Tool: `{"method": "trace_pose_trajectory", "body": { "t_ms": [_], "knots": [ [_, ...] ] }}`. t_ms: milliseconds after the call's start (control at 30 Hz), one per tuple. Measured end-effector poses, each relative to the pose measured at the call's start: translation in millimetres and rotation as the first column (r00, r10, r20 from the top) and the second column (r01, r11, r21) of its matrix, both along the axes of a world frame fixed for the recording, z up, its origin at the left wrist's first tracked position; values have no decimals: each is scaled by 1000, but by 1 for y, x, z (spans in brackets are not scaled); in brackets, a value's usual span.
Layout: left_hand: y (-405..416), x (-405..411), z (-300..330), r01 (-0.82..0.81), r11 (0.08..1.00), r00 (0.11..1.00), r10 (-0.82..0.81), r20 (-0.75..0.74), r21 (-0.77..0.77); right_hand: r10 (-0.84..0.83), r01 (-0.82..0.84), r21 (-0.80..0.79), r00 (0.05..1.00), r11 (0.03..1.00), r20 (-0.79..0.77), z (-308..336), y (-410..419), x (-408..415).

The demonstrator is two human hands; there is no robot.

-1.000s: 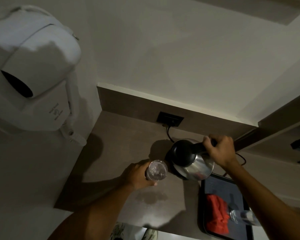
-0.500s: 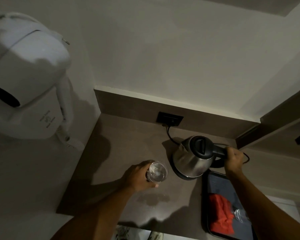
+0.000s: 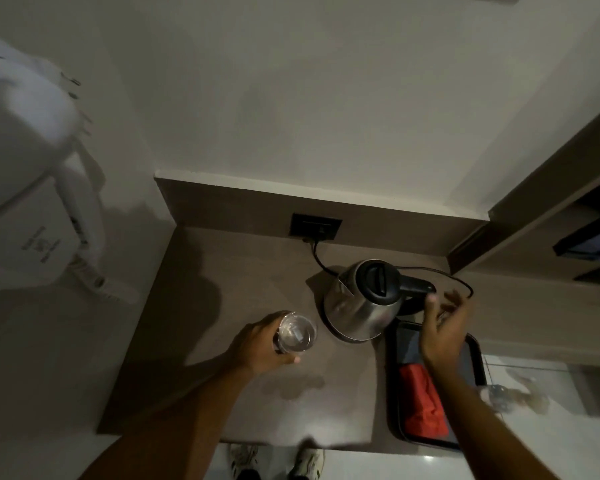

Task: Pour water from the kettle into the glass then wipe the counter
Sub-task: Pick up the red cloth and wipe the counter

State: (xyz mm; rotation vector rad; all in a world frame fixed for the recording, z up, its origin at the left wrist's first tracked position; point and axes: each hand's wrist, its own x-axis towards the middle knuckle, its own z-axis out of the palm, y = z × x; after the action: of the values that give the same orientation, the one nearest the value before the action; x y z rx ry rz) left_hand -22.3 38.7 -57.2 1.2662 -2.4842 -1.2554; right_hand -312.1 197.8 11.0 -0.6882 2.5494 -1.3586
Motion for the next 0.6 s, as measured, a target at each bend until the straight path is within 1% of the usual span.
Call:
{"method": "trace_pose_trajectory", "body": {
  "t_ms": [33,67,100,133,167,200,267,367,467,533,600],
  "knots": [
    [0,0,-1,2,1000,1000,-2,0,3,25,-16,136,997,991,-67,-15,18,13],
    [0,0,-2,5,1000,1000,-5,0,5,108,-67,316,987,946,-117,-32,37,26],
    [-1,0,-3,8,1000,1000,-8,-1,7,200,-121,488,973,865,-112,-50,57,38],
    [-1,0,-4,10,1000,1000,-10,-3,9,239,-147,618,969,772,-69,-65,75,47],
    [-2,0,-5,8,1000,1000,-8,-5,11,216,-138,698,976,702,-24,-77,91,52],
    [-2,0,-5,3,1000,1000,-3,-4,15,169,-113,736,986,668,-1,-85,101,54],
    [-2,1,-6,-2,1000,1000,2,-2,16,118,-94,745,993,660,21,-91,108,52],
    [-2,-2,-2,2,999,1000,-3,21,43,146,-116,746,989,656,25,-92,103,45],
    [2,-1,3,43,996,997,-49,66,79,171,-158,746,983,646,59,-85,98,35],
    [3,9,1,64,996,996,-68,64,62,149,-145,696,987,703,56,-77,94,35],
    [1,26,-4,68,997,991,-72,114,34,159,-124,599,987,791,-5,-68,88,45]
  ]
}}
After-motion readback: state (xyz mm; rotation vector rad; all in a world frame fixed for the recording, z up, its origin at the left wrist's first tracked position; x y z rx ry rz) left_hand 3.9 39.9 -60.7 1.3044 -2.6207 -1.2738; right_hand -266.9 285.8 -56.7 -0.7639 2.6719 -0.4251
